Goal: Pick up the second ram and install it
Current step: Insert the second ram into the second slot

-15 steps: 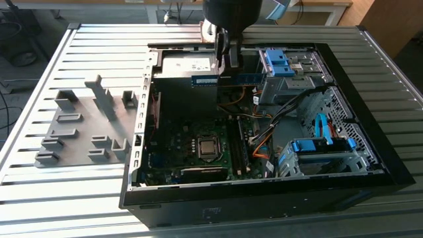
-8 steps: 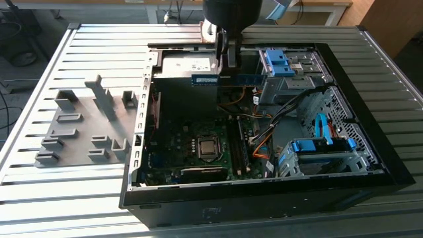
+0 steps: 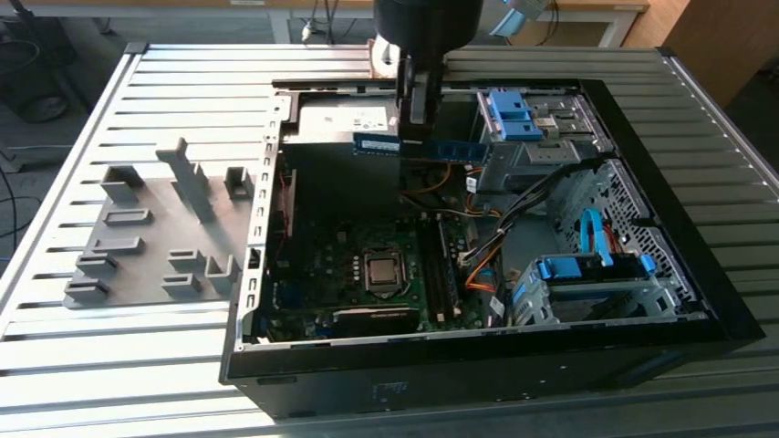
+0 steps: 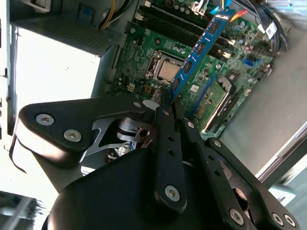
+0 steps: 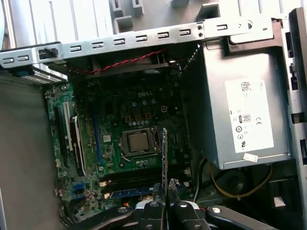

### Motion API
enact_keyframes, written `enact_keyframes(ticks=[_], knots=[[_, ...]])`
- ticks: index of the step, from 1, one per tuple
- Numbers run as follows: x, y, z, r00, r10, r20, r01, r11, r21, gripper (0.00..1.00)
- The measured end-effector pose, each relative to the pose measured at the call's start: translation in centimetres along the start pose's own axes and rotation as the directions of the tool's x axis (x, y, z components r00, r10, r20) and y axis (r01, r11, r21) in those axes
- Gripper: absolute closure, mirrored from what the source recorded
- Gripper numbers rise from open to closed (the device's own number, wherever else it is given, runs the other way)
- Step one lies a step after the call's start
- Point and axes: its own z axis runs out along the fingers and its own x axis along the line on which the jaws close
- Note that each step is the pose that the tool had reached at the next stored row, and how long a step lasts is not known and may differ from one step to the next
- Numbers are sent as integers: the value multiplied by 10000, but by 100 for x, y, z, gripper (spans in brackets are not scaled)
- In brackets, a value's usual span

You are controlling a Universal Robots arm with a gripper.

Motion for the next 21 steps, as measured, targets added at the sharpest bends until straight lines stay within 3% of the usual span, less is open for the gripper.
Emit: enact_keyframes(ticks=[5,11,16,21], knots=[[0,0,1,9971,765,-2,-765,9971,5,86],[0,0,3,9869,1614,-1,-1614,9869,10,86],[0,0,4,9730,2307,-1,-2307,9730,14,86],[0,0,5,9544,2984,-1,-2984,9544,19,86]])
